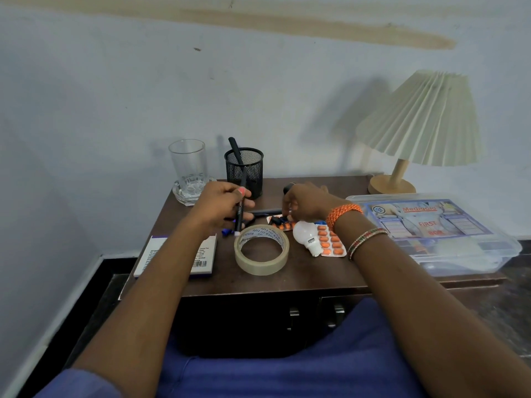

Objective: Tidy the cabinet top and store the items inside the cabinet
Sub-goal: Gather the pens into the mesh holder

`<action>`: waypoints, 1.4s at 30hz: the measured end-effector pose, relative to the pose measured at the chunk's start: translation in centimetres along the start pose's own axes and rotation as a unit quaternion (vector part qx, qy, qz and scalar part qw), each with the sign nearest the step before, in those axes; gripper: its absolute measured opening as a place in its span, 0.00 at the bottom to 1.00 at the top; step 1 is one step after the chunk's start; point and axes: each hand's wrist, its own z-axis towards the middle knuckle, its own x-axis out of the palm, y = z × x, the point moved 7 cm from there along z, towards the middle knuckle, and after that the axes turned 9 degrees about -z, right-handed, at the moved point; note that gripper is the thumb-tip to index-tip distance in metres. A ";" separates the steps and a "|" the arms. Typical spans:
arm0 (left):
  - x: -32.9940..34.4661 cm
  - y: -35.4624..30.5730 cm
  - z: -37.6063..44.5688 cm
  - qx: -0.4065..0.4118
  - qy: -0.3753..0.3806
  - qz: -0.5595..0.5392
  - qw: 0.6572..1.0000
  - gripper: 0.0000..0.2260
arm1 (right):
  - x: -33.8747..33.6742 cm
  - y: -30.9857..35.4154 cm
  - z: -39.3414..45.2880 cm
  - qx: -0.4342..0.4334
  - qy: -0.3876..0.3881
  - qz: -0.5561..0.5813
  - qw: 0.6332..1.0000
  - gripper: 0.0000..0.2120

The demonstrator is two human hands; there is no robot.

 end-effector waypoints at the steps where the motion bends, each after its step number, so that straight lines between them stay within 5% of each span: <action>1: 0.0 0.3 -0.2 -0.035 0.008 -0.042 0.998 0.10 | 0.0 0.0 0.1 0.002 -0.005 0.007 1.000 0.08; 13: -1.7 1.4 -0.6 -0.100 0.024 -0.099 0.990 0.11 | -0.5 1.7 0.4 -0.002 0.001 0.005 1.000 0.14; 26: -4.8 0.6 -0.8 -0.035 -0.135 0.003 0.990 0.07 | -2.0 4.9 0.0 -0.056 -0.074 0.032 0.995 0.15; 42: -7.5 2.5 -1.7 -0.087 -0.076 -0.023 0.993 0.11 | -0.4 10.1 2.0 -0.111 -0.050 -0.004 0.992 0.14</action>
